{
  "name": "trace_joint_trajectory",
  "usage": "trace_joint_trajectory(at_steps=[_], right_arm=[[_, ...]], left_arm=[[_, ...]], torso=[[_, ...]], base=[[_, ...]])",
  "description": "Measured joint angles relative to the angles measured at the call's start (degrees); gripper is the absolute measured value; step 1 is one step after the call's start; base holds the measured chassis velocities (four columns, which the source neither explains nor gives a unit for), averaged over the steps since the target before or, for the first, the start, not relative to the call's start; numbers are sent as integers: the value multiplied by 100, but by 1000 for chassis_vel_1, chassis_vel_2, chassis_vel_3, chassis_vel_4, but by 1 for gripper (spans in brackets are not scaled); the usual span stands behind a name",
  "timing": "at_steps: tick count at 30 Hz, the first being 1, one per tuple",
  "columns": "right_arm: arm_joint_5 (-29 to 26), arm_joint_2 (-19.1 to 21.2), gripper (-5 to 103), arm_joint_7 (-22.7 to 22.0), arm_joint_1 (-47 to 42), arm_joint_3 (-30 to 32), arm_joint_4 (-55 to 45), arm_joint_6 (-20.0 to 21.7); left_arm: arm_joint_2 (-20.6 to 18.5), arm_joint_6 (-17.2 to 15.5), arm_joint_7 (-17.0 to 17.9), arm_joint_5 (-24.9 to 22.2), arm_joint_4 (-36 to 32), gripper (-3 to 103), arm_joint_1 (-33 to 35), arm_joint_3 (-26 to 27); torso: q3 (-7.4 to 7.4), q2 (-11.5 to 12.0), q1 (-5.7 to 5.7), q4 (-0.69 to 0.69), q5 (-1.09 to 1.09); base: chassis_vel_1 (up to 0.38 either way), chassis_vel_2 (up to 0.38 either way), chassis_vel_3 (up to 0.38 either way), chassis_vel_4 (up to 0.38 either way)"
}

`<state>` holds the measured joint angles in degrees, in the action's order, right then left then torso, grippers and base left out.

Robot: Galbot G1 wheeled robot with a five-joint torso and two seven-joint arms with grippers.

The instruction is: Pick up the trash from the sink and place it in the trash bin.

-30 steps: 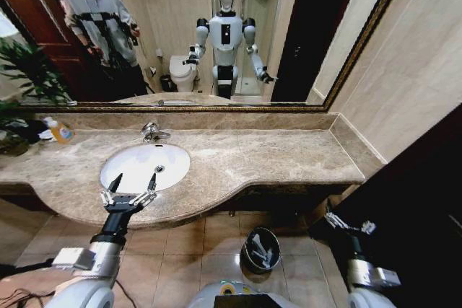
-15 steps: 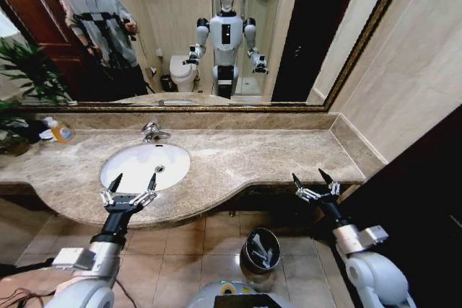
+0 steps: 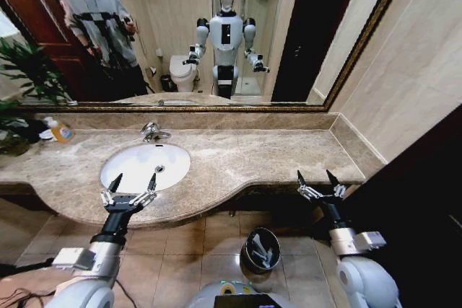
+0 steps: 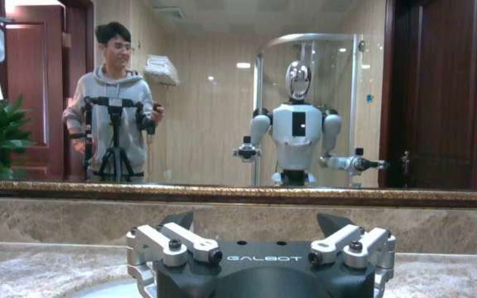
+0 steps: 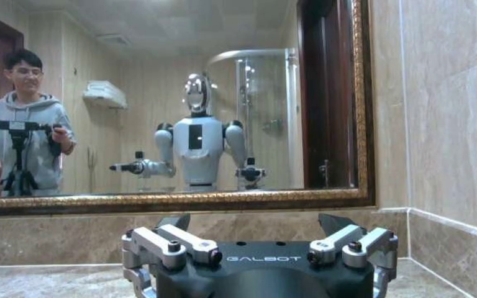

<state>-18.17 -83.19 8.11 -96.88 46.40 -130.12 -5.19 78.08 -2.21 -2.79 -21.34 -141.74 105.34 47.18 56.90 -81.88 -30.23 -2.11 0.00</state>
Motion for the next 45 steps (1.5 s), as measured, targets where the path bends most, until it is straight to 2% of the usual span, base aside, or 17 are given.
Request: trace_joint_trajectory(at_steps=[45], right_arm=[[-12,14,100,-6,7,8,38,-19]], left_arm=[[0,0,0,0,0,100,0,0]], torso=[[0,0,0,0,0]], base=[[0,0,0,0]])
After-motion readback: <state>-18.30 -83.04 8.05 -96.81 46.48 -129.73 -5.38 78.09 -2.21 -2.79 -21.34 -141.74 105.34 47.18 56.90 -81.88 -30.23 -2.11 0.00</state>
